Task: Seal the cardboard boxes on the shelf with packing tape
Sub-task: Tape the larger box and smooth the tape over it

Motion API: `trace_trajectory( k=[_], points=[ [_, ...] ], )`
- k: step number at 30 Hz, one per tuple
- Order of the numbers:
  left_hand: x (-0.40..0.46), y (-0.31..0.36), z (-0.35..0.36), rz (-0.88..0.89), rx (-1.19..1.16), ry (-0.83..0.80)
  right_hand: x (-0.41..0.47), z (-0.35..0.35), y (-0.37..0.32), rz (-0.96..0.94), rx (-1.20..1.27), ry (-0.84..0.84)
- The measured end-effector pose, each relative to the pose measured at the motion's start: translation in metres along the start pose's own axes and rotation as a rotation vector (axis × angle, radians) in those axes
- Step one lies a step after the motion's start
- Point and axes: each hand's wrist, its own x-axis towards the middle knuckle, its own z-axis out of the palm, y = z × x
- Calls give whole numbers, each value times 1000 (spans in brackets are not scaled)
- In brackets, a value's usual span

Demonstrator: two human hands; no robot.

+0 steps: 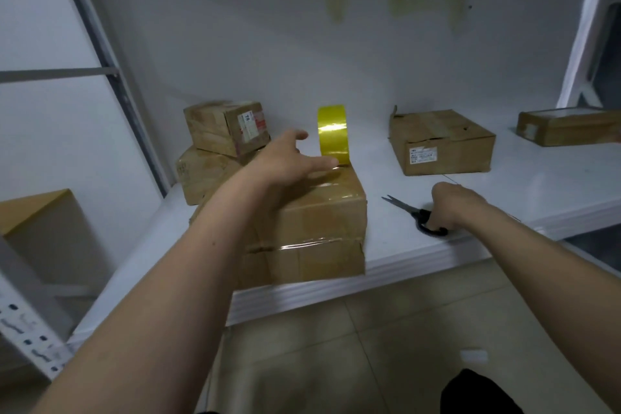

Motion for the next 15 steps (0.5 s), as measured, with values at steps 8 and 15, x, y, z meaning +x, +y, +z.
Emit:
trace_trajectory(
  k=[8, 15],
  points=[
    [40, -5, 19, 108, -292, -401, -4, 6, 10, -59, 945, -38],
    [51, -13, 24, 110, -549, -228, -28, -5, -3, -311, 1466, -322]
  ],
)
